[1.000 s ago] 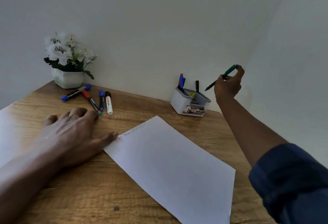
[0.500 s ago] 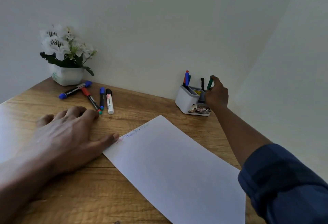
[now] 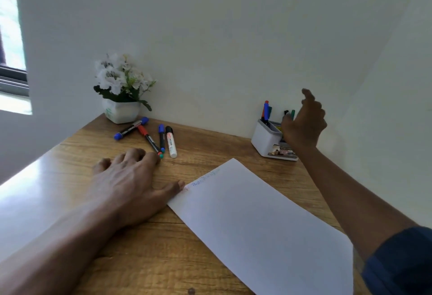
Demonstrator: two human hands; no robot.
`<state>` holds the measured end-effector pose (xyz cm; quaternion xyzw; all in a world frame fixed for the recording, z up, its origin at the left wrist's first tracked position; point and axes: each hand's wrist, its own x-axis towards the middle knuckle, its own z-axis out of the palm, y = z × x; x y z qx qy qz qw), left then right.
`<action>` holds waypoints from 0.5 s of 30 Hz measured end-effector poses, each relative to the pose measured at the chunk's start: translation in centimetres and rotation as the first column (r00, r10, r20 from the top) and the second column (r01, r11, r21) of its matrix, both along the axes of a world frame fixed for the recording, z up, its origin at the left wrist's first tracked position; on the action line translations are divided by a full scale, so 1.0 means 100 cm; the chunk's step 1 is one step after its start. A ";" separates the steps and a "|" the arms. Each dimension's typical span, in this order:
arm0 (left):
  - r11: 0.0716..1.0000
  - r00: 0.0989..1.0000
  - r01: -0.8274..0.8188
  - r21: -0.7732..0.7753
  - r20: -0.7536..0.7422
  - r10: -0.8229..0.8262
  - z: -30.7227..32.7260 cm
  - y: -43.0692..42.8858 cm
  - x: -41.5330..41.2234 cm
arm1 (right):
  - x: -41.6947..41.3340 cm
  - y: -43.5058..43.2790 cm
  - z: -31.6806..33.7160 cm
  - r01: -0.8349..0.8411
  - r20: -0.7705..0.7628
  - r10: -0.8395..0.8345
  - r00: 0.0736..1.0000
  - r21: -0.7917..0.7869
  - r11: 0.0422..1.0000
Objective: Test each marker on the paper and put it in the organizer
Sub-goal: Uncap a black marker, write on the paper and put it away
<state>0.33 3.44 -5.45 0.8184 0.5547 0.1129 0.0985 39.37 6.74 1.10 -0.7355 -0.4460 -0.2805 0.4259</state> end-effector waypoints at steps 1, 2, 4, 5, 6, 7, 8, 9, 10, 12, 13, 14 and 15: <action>1.000 1.000 0.001 -0.004 -0.003 -0.001 0.001 0.000 0.000 | -0.013 -0.002 0.000 -0.066 0.053 0.062 0.997 0.088 0.994; 1.000 1.000 0.003 -0.007 -0.004 -0.003 0.002 -0.001 0.000 | -0.029 -0.005 0.000 -0.137 0.122 0.120 0.985 0.138 0.981; 1.000 1.000 0.006 -0.009 -0.002 -0.006 0.001 -0.002 0.000 | -0.064 -0.007 -0.002 -0.300 0.255 0.258 0.932 0.141 0.944; 1.000 1.000 0.011 -0.005 0.003 -0.011 0.000 -0.002 0.000 | -0.081 -0.006 -0.005 -0.377 0.289 0.337 0.896 0.093 0.922; 1.000 1.000 0.013 0.001 0.004 -0.013 0.000 -0.003 -0.001 | -0.099 -0.004 -0.009 -0.437 0.284 0.413 0.865 0.024 0.899; 1.000 1.000 0.015 0.004 0.003 -0.015 -0.001 -0.003 -0.001 | -0.115 0.000 -0.013 -0.474 0.245 0.473 0.846 -0.059 0.879; 1.000 1.000 0.015 0.005 0.002 -0.015 -0.001 -0.003 -0.001 | -0.132 0.005 -0.017 -0.491 0.177 0.513 0.840 -0.155 0.857; 1.000 1.000 0.014 0.002 0.001 -0.015 0.000 -0.002 -0.002 | -0.148 0.011 -0.021 -0.501 0.091 0.537 0.839 -0.258 0.826; 1.000 1.000 0.016 -0.002 0.002 -0.016 0.000 -0.002 -0.001 | -0.162 0.018 -0.024 -0.512 -0.004 0.546 0.838 -0.353 0.783; 1.000 1.000 0.020 -0.002 0.004 -0.020 0.000 -0.002 -0.002 | -0.187 0.031 -0.026 -0.551 -0.184 0.533 0.826 -0.469 0.691; 1.000 1.000 0.022 0.001 0.008 -0.022 0.000 -0.002 -0.002 | -0.198 0.037 -0.027 -0.563 -0.244 0.517 0.821 -0.503 0.656; 1.000 1.000 0.021 0.003 0.012 -0.021 0.000 -0.002 -0.003 | -0.206 0.043 -0.028 -0.562 -0.278 0.497 0.822 -0.536 0.630; 1.000 1.000 0.018 0.006 0.017 -0.018 0.000 -0.002 -0.002 | -0.211 0.050 -0.029 -0.546 -0.288 0.474 0.832 -0.573 0.611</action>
